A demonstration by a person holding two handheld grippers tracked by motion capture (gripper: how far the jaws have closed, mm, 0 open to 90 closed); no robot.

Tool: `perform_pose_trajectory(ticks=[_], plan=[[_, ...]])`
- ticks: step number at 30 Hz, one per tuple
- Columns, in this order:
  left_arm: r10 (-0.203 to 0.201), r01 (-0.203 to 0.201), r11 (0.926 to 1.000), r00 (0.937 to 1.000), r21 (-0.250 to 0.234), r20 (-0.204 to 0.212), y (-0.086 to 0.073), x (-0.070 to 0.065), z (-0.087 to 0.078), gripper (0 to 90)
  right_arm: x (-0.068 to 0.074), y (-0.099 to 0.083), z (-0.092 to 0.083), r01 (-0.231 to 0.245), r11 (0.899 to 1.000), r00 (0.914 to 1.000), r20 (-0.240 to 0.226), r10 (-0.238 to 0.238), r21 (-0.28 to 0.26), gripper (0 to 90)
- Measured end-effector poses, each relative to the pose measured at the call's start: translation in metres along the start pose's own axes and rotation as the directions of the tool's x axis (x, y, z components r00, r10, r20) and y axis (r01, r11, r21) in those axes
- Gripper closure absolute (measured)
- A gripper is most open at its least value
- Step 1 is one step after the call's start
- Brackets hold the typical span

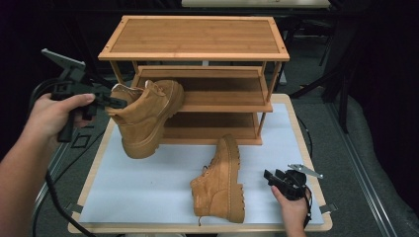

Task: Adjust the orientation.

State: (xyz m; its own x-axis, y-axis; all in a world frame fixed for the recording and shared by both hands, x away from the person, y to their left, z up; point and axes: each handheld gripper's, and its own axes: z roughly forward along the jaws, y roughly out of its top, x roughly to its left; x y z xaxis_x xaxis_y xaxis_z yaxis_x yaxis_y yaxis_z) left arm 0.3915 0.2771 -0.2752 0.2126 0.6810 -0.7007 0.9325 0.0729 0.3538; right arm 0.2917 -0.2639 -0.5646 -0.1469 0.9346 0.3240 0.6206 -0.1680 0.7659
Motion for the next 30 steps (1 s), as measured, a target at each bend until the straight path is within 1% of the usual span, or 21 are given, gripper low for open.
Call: perform_pose_trajectory(ticks=[1, 4, 5, 6, 7, 8, 9, 11, 12, 13, 15, 16, 17, 18, 20, 21, 24, 25, 26, 27, 30], plan=[[-0.008, 0.008, 0.9999, 0.9999, -0.015, 0.014, 0.002, 0.001, 0.003, 77.7, 0.0, 0.0, 0.0, -0.003, 1.0, 1.0, -0.002, 0.003, -0.003, 47.4], [0.0, 0.0, 0.9991, 1.0, -0.043, 0.002, 0.008, -0.002, 0.011, 77.7, -0.001, 0.0, -0.001, -0.003, 1.0, 1.0, -0.001, 0.003, -0.009, 47.5], [0.014, -0.014, 0.9975, 0.9999, -0.069, -0.008, 0.012, -0.004, 0.016, 77.7, -0.001, 0.0, -0.002, -0.003, 1.0, 1.0, -0.003, 0.003, -0.012, 47.5], [0.014, -0.014, 0.9975, 0.9999, -0.069, -0.008, 0.012, -0.004, 0.016, 77.7, -0.001, 0.0, -0.002, -0.003, 1.0, 1.0, -0.003, 0.003, -0.012, 47.5], [0.008, -0.01, 0.9945, 0.9998, -0.104, -0.018, 0.016, -0.004, 0.021, 77.7, -0.002, 0.001, -0.002, -0.003, 1.0, 1.0, -0.002, 0.003, -0.001, 47.5], [0.007, -0.009, 0.9933, 0.9998, -0.116, -0.018, 0.019, -0.004, 0.025, 77.8, -0.003, 0.0, -0.002, -0.008, 1.0, 1.0, -0.002, 0.008, -0.012, 47.6], [0.012, -0.017, 0.9906, 0.9992, -0.136, -0.037, 0.022, -0.006, 0.033, 77.8, -0.004, 0.001, -0.002, -0.015, 1.0, 0.9999, -0.003, 0.015, 0.0, 47.5], [0.017, -0.022, 0.9906, 0.9991, -0.135, -0.039, 0.024, -0.007, 0.039, 77.8, -0.004, 0.001, -0.002, -0.016, 1.0, 0.9999, -0.006, 0.016, -0.014, 47.6], [0.017, -0.025, 0.9885, 0.9985, -0.149, -0.052, 0.025, -0.008, 0.045, 77.8, -0.004, 0.001, -0.002, -0.016, 1.0, 0.9999, -0.006, 0.016, -0.014, 47.6], [0.02, -0.023, 0.9859, 0.9996, -0.166, -0.019, 0.025, -0.011, 0.051, 77.8, -0.005, 0.001, -0.002, -0.013, 1.0, 0.9999, -0.005, 0.013, -0.015, 47.5], [0.02, -0.028, 0.9801, 0.9988, -0.197, -0.045, 0.025, -0.018, 0.062, 77.6, -0.005, 0.001, -0.002, -0.018, 1.0, 0.9998, -0.005, 0.018, -0.01, 47.5], [0.02, -0.028, 0.9801, 0.9988, -0.197, -0.045, 0.025, -0.018, 0.062, 77.7, -0.005, 0.001, -0.002, -0.018, 1.0, 0.9998, -0.005, 0.018, -0.01, 47.5], [0.029, -0.036, 0.9763, 0.9989, -0.214, -0.036, 0.025, -0.019, 0.071, 77.6, -0.005, 0.0, -0.001, -0.018, 1.0, 0.9998, -0.006, 0.018, -0.007, 47.5], [0.029, -0.036, 0.9763, 0.9989, -0.214, -0.036, 0.025, -0.019, 0.071, 77.6, -0.005, 0.0, -0.001, -0.016, 1.0, 0.9998, -0.008, 0.016, -0.007, 47.5], [0.034, -0.038, 0.9774, 0.9992, -0.208, -0.023, 0.025, -0.021, 0.08, 77.0, -0.005, 0.0, -0.001, -0.018, 1.0, 0.9998, -0.008, 0.018, -0.008, 47.6], [0.043, -0.052, 0.9768, 0.9979, -0.208, -0.049, 0.023, -0.026, 0.084, 76.8, -0.005, 0.001, -0.002, -0.019, 1.0, 0.9998, -0.008, 0.019, -0.01, 47.5], [0.042, -0.052, 0.9771, 0.9977, -0.206, -0.053, 0.02, -0.026, 0.085, 75.4, -0.006, 0.001, -0.002, -0.017, 1.0, 0.9998, -0.011, 0.017, -0.012, 47.5], [0.063, -0.074, 0.9816, 0.9958, -0.176, -0.067, 0.017, -0.027, 0.087, 74.3, -0.005, 0.001, -0.001, -0.02, 1.0, 0.9997, -0.012, 0.02, -0.005, 47.5], [0.063, -0.074, 0.9816, 0.9958, -0.176, -0.067, 0.017, -0.027, 0.087, 73.3, -0.005, 0.001, -0.002, -0.017, 1.0, 0.9998, -0.008, 0.017, 0.008, 47.5], [0.07, -0.082, 0.9797, 0.9948, -0.183, -0.075, 0.015, -0.028, 0.087, 72.0, -0.005, 0.001, 0.0, -0.018, 1.0, 0.9998, -0.012, 0.018, -0.003, 47.5], [0.054, -0.065, 0.9815, 0.9964, -0.18, -0.066, 0.015, -0.028, 0.087, 71.2, -0.004, 0.0, 0.0, -0.014, 1.0, 0.9998, -0.01, 0.014, -0.004, 47.5]])
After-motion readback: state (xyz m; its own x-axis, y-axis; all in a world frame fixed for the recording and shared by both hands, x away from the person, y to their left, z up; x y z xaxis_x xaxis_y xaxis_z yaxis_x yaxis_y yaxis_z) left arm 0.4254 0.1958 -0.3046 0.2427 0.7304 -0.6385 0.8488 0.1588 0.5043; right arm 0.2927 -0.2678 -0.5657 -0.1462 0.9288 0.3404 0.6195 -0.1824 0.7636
